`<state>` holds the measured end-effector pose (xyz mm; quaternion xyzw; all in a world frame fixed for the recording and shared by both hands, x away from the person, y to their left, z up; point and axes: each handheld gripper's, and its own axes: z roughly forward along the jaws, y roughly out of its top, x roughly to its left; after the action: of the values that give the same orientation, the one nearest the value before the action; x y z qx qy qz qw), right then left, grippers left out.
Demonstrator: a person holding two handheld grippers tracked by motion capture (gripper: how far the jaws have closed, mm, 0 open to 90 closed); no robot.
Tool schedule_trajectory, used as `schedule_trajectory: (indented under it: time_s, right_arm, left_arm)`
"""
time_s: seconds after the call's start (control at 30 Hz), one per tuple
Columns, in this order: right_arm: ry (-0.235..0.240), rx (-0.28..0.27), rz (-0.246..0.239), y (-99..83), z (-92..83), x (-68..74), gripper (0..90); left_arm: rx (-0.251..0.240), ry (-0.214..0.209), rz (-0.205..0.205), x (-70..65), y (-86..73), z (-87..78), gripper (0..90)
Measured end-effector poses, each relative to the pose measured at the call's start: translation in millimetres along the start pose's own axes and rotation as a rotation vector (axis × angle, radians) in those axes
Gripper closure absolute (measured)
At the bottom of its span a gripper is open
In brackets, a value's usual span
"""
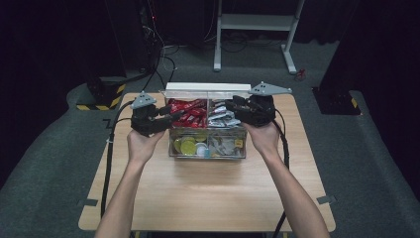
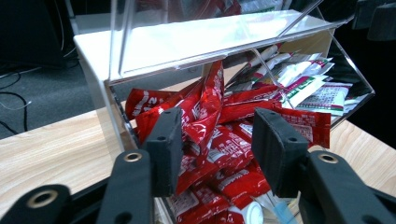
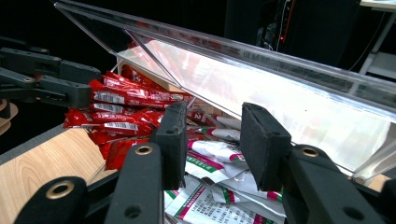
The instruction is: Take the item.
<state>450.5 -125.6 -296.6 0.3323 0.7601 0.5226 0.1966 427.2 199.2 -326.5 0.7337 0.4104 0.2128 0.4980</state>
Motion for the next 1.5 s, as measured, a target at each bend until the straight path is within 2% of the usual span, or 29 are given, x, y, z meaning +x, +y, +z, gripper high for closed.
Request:
schedule_trajectory:
  time_s: [0.5,0.57,0.6,0.73,0.83,1.07,1.23,1.5]
  right_arm:
    - [0.0,0.006,0.001,0.5,-0.1,0.1,61.5]
    - [0.0,0.006,0.001,0.6,-0.1,0.2,61.5]
    - [-0.001,0.006,-0.001,0.8,0.1,0.2,61.5]
    - [0.001,0.007,0.0,1.2,0.4,0.5,61.5]
    - [0.002,0.004,-0.004,1.5,1.2,1.1,61.5]
    - [0.002,0.005,-0.003,1.5,1.6,1.8,61.6]
    - [0.0,0.006,-0.002,1.6,1.8,2.3,61.6]
    - [0.001,0.006,-0.007,2.0,2.0,2.6,61.5]
  left_arm:
    - [0.031,0.007,0.018,-6.0,7.0,16.2,60.2]
    - [0.036,0.014,0.026,-7.6,7.8,18.5,60.7]
    - [0.048,0.021,0.043,-9.3,8.9,21.6,60.9]
    - [0.057,0.028,0.049,-10.3,9.7,25.3,62.5]
    - [0.062,0.034,0.055,-10.3,10.2,27.7,67.3]
    - [0.063,0.029,0.066,-11.9,10.1,27.4,78.0]
    - [0.057,0.025,0.091,-14.2,10.8,25.1,82.6]
    - [0.047,0.012,0.098,-13.4,9.8,21.0,85.3]
